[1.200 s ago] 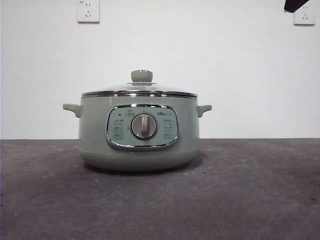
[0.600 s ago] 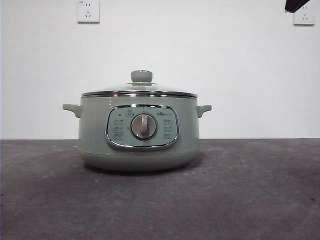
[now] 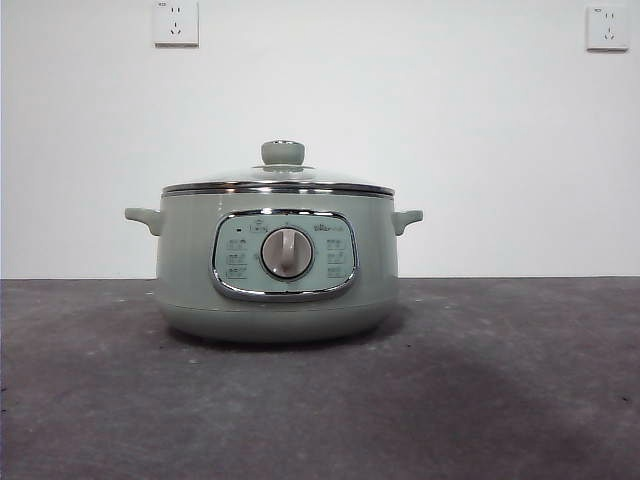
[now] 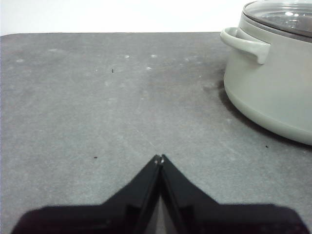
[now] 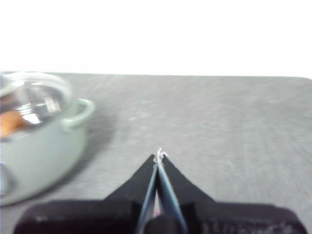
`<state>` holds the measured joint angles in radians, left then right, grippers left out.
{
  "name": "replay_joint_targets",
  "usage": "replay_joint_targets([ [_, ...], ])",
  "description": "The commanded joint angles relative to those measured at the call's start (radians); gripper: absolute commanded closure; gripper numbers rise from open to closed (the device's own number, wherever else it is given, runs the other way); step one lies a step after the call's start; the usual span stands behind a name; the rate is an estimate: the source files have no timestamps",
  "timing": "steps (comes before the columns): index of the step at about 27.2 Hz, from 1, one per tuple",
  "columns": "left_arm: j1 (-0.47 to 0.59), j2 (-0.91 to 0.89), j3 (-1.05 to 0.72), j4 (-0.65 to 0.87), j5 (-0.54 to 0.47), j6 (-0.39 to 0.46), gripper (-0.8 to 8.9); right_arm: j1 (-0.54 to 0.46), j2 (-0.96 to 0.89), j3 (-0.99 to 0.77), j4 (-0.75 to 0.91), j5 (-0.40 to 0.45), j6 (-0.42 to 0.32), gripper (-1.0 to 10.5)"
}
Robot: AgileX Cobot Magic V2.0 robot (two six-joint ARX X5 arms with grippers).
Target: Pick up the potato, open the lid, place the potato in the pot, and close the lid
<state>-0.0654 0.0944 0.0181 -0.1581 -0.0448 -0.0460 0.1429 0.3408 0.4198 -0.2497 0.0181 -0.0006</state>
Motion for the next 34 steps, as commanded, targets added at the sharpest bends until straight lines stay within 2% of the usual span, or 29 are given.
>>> replay_joint_targets([
  [1,0.003,0.0,-0.01,0.002,0.0,-0.002,8.16,-0.041,-0.127,-0.183,0.071,-0.003,0.021,9.5],
  [5,0.003,0.0,-0.01,0.001,0.0,-0.002,8.16,-0.084,-0.261,-0.312,0.063,-0.003,0.026,9.5],
  [12,0.003,0.0,-0.01,0.001,0.0,-0.002,8.16,-0.111,-0.333,-0.404,0.068,-0.004,0.026,9.5],
  [17,0.003,0.0,-0.01,0.001,0.0,-0.002,8.16,-0.111,-0.333,-0.406,0.064,0.006,-0.002,9.5],
  [34,0.003,0.002,-0.01,0.002,0.0,-0.002,8.16,-0.111,-0.332,-0.406,0.066,0.008,-0.001,9.5],
])
